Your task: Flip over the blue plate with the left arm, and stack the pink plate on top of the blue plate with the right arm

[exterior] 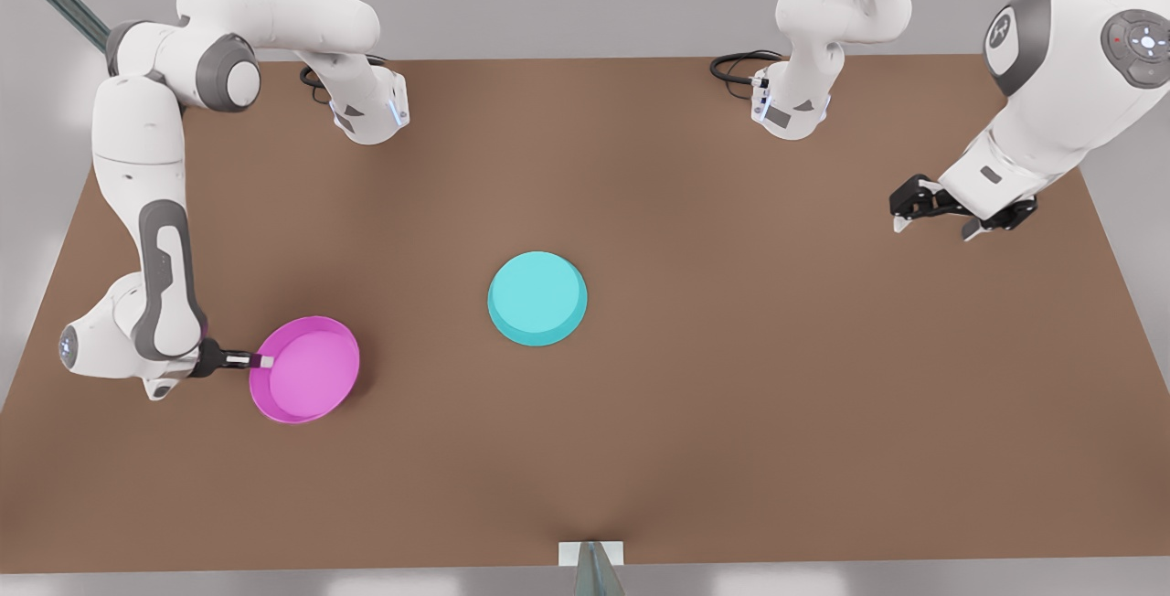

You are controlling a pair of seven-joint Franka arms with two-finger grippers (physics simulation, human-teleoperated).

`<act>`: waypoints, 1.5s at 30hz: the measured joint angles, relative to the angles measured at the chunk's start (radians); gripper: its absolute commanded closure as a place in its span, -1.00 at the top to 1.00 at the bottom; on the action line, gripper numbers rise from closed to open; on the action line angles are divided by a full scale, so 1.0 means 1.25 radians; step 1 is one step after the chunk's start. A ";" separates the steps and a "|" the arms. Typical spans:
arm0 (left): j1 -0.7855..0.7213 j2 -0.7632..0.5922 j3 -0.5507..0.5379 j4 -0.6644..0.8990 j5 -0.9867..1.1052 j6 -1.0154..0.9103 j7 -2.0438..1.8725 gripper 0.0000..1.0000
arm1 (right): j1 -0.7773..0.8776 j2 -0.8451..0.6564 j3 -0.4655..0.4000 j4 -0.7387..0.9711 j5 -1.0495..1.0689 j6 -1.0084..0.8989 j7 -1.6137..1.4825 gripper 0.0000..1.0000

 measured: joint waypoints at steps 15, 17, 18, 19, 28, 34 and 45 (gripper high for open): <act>0.002 -0.008 -0.007 0.001 -0.003 -0.013 -0.001 1.00 | 0.079 -0.063 0.000 -0.025 -0.001 -0.031 0.004 -0.57; 0.000 -0.010 -0.007 0.001 -0.002 -0.014 -0.002 1.00 | 0.089 -0.063 0.000 -0.025 -0.002 -0.029 0.004 -0.57; -0.001 -0.011 -0.007 0.001 -0.002 -0.018 -0.001 1.00 | 0.096 -0.064 0.000 -0.026 -0.002 -0.030 0.005 -0.57; -0.001 -0.011 -0.007 0.002 -0.002 -0.019 -0.001 1.00 | 0.110 -0.065 0.000 -0.026 -0.002 -0.030 0.004 -0.57; 0.003 -0.016 0.000 -0.002 0.001 -0.027 -0.001 1.00 | 0.298 -0.115 -0.001 -0.030 -0.007 -0.045 0.010 -0.57; 0.003 -0.013 0.000 -0.001 0.002 -0.026 -0.001 1.00 | 0.458 -0.136 -0.002 -0.028 -0.033 -0.068 0.018 -0.57; 0.003 -0.011 0.001 -0.002 0.001 -0.028 -0.005 1.00 | 0.565 -0.109 0.001 -0.020 -0.076 -0.069 0.040 -0.14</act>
